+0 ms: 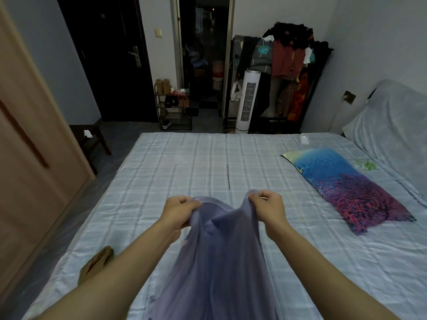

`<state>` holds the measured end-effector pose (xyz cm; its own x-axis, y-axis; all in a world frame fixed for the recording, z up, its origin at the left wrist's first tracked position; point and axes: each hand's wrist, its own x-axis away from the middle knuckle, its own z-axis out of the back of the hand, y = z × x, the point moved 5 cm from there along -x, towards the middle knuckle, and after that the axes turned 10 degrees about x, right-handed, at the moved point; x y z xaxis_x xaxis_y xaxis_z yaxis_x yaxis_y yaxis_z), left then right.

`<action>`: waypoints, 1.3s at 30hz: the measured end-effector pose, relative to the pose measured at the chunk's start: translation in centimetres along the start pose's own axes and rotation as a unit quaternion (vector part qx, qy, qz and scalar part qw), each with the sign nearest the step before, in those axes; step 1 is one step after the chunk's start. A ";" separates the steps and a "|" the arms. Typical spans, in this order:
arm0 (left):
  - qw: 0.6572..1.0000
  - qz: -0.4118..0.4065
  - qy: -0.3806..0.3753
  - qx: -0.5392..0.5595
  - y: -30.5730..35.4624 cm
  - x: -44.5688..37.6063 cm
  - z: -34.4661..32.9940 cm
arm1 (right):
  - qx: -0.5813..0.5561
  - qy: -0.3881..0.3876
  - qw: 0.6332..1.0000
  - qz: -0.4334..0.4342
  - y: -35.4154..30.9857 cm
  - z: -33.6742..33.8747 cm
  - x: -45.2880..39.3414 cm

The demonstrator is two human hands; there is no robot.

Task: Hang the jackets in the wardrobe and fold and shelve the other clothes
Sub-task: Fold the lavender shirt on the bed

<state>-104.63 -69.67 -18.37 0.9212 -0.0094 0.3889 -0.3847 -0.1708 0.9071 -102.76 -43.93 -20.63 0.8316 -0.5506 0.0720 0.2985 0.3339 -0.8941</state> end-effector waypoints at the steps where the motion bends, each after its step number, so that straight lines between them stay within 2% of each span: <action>1: 1.000 -0.001 -0.014 0.003 -0.3 0.8 -1.0 | -0.010 -0.014 1.000 0.016 -0.7 -0.6 1.2; 4: 0.998 -0.003 -0.050 0.033 -0.8 3.0 -3.5 | -0.047 -0.052 0.994 0.088 -3.0 -1.6 5.1; 7: 0.996 -0.004 -0.054 0.065 -0.7 4.8 -4.6 | -0.064 -0.070 0.984 0.147 -4.9 -1.2 8.3; 14: 0.989 0.033 -0.022 0.141 0.6 8.4 -4.2 | -0.056 -0.081 0.973 0.209 -6.3 0.9 12.4; 18: 0.985 0.031 -0.034 0.165 1.1 9.8 -4.3 | -0.028 -0.124 0.961 0.247 -7.0 1.3 14.1; 21: 0.985 0.031 -0.065 0.155 1.4 10.7 -4.3 | -0.013 -0.083 0.968 0.238 -6.8 1.8 14.5; 24: 0.987 0.026 -0.116 0.107 1.5 11.5 -4.1 | -0.038 -0.032 0.977 0.208 -6.3 2.3 14.1; 27: 0.991 -0.013 -0.133 0.009 1.7 11.7 -3.1 | -0.039 -0.033 0.977 0.208 -5.8 2.5 13.8; 31: 0.989 -0.084 -0.089 -0.080 2.5 10.7 -0.1 | -0.048 -0.081 0.968 0.231 -6.4 3.2 14.0; 34: 0.982 -0.117 -0.071 -0.131 2.9 9.7 2.0 | -0.092 -0.130 0.964 0.211 -6.8 3.7 14.2; 37: 0.963 -0.159 -0.078 -0.204 3.2 9.1 3.1 | -0.161 -0.176 0.956 0.169 -7.0 3.9 14.6; 39: 0.938 -0.188 -0.111 -0.268 3.1 9.1 3.0 | -0.202 -0.203 0.945 0.161 -7.3 4.0 15.0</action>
<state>-97.29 -73.28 -12.53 0.9640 -0.2634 0.0365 0.0505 0.3162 0.9473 -90.60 -51.58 -11.23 0.9844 -0.1041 -0.1421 -0.1352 0.0706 -0.9883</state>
